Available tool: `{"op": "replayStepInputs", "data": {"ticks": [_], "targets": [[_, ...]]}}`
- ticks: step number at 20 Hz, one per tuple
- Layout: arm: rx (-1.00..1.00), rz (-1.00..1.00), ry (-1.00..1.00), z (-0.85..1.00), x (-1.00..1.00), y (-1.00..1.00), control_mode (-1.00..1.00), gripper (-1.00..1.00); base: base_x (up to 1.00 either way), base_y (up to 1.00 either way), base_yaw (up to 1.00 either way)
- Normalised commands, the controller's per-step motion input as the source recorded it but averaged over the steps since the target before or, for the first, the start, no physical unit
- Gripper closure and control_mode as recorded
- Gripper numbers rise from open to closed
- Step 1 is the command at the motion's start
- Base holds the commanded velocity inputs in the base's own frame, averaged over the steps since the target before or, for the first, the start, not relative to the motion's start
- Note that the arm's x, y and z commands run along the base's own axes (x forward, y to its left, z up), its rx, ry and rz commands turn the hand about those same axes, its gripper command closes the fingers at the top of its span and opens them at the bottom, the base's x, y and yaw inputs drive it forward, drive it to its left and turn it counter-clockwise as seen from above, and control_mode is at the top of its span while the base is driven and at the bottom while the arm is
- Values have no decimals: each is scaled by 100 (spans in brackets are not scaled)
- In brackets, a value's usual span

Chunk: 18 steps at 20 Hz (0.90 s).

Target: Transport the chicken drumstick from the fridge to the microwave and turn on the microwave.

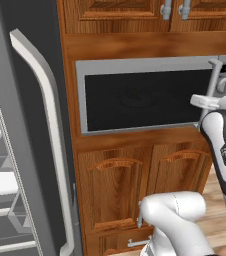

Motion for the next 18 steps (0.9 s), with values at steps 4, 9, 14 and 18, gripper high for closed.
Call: {"op": "replayStepInputs", "data": {"ticks": [4, 9, 14, 18], "targets": [[20, -9, 0, 0, -4, -22, -100, 100, 0, 0, 0], [21, -7, 0, 0, -3, -28, -100, 100, 0, 0, 0], [19, -1, 0, 0, 0, -22, -100, 100, 0, 0, 0], [24, 0, 0, 0, -2, -16, -100, 100, 0, 0, 0]]}}
